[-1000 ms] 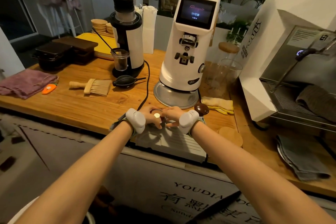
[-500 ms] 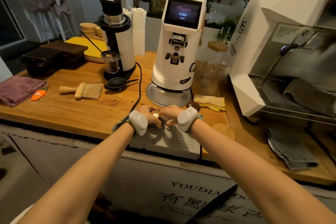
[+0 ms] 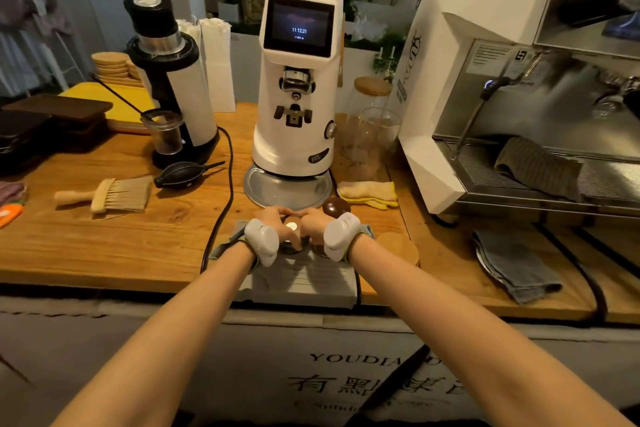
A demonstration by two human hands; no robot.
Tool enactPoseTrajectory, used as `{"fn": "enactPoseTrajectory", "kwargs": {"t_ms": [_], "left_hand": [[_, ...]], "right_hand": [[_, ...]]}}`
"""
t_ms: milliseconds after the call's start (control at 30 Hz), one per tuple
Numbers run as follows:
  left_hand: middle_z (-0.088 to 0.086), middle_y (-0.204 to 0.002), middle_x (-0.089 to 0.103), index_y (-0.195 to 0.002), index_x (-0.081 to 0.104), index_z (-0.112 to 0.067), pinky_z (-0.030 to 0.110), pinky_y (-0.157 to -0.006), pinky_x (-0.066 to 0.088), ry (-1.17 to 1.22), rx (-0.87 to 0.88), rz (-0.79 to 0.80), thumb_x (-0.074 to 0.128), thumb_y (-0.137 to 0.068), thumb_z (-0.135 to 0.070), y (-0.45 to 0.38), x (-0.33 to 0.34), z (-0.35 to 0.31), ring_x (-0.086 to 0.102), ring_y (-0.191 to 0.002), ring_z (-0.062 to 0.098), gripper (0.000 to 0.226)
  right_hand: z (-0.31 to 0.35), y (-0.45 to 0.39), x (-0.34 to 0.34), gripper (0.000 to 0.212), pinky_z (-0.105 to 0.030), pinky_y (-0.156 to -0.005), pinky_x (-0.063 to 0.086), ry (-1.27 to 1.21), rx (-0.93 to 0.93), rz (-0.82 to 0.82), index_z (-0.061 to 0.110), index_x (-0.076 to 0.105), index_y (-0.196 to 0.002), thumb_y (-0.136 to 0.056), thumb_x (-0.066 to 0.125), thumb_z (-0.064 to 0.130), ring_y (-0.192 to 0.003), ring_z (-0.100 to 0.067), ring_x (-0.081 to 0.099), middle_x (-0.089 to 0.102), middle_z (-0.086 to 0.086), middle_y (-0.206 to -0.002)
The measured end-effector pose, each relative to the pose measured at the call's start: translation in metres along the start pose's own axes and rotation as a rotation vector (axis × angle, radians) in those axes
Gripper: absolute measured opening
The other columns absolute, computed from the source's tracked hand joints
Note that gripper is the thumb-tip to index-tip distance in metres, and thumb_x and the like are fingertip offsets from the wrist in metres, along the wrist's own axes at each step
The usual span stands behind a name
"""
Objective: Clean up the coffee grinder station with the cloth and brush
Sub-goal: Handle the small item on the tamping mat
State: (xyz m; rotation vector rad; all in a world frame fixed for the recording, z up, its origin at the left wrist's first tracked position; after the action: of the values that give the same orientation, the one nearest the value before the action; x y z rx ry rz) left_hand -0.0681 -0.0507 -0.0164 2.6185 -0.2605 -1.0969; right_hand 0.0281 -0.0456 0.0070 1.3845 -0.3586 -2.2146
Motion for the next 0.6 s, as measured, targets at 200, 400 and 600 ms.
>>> {"fn": "enactPoseTrajectory", "kwargs": {"t_ms": [200, 400, 600], "left_hand": [[0.007, -0.132, 0.057, -0.134, 0.050, -0.016, 0.033, -0.097, 0.047, -0.078, 0.004, 0.050, 0.080, -0.066, -0.013, -0.002, -0.005, -0.002, 0.055, -0.119, 0.024, 0.074], [0.006, -0.126, 0.062, -0.129, 0.055, -0.015, 0.031, -0.093, 0.046, -0.113, 0.007, 0.073, 0.080, -0.067, -0.018, 0.000, -0.007, 0.000, 0.057, -0.114, 0.023, 0.067], [0.006, -0.131, 0.058, -0.133, 0.050, -0.016, 0.035, -0.101, 0.045, -0.093, -0.012, 0.068, 0.081, -0.068, -0.020, 0.003, -0.005, 0.002, 0.054, -0.119, 0.024, 0.072]], "right_hand": [[-0.017, -0.009, 0.012, 0.040, -0.029, -0.082, 0.036, -0.315, 0.025, -0.142, -0.004, 0.049, -0.131, -0.092, 0.047, 0.005, -0.093, -0.021, 0.044, 0.056, -0.023, -0.114], [-0.009, -0.014, 0.012, 0.038, -0.040, -0.110, 0.035, -0.150, 0.095, -0.054, 0.006, 0.048, -0.135, -0.097, 0.039, 0.009, -0.128, -0.032, 0.045, 0.049, -0.016, -0.138], [-0.013, -0.017, 0.014, 0.043, -0.042, -0.108, 0.039, -0.246, 0.091, -0.107, 0.005, 0.047, -0.136, -0.092, 0.047, 0.006, -0.128, -0.034, 0.046, 0.048, -0.017, -0.139]]}}
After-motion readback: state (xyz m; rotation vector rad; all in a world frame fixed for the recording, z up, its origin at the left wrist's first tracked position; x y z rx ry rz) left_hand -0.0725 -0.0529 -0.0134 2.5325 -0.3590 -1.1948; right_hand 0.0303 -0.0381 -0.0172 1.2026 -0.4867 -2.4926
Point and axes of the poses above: each hand's wrist, its own y-axis away from the middle knuckle, its own x-axis out of the palm, z = x × y, the point moved 2 cm from there along -y, towards the middle knuckle
